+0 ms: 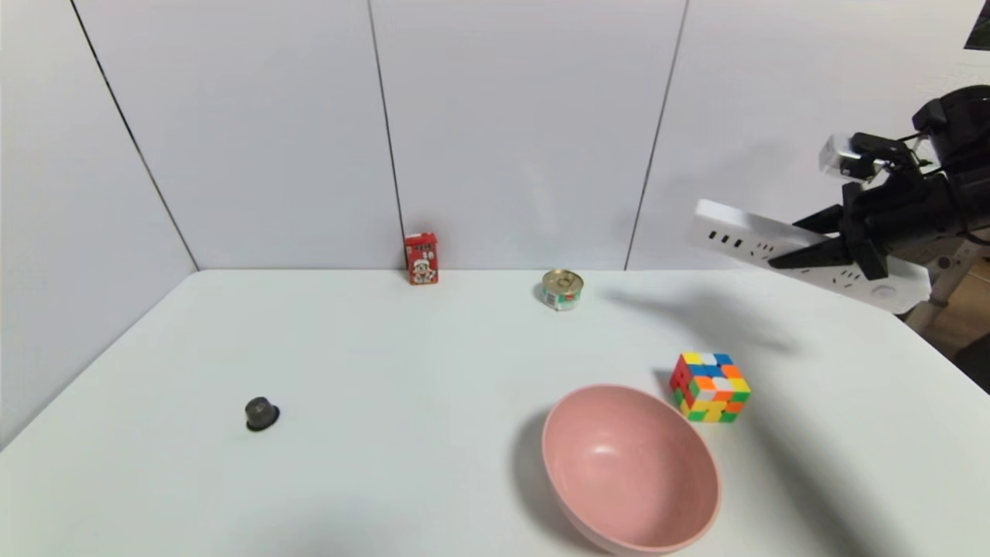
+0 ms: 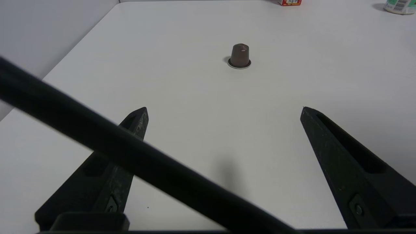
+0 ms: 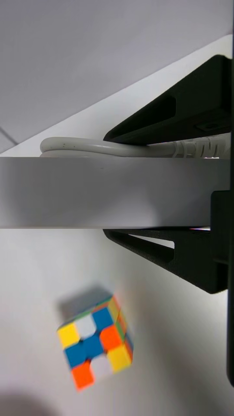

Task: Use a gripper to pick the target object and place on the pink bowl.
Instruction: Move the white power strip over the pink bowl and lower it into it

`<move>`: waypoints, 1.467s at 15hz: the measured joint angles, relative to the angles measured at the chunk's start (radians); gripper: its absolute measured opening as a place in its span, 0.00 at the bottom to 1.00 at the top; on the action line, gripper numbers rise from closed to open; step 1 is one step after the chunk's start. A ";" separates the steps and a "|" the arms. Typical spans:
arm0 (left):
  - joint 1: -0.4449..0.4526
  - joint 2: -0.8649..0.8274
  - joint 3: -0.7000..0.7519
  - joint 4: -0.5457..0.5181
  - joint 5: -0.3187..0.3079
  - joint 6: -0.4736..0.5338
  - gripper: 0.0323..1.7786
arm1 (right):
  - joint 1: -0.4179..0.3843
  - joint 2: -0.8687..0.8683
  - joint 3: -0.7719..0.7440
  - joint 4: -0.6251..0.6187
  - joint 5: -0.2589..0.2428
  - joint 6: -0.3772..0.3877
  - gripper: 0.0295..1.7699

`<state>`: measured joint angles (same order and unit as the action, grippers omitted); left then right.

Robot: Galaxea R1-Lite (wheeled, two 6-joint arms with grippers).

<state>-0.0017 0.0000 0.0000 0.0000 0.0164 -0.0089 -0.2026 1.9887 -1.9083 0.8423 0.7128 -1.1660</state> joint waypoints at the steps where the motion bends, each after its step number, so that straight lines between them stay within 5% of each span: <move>1: 0.000 0.000 0.000 0.000 0.000 0.000 0.95 | 0.018 -0.030 0.013 0.002 0.004 0.003 0.41; 17: 0.000 0.000 0.000 0.000 0.000 0.000 0.95 | 0.527 -0.190 0.306 0.001 0.020 0.019 0.41; 22: 0.001 0.000 0.000 0.000 0.000 0.000 0.95 | 0.606 -0.205 0.371 0.000 0.007 0.072 0.41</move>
<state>-0.0009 0.0000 0.0000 0.0000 0.0164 -0.0089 0.4034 1.7838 -1.5374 0.8428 0.7200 -1.0938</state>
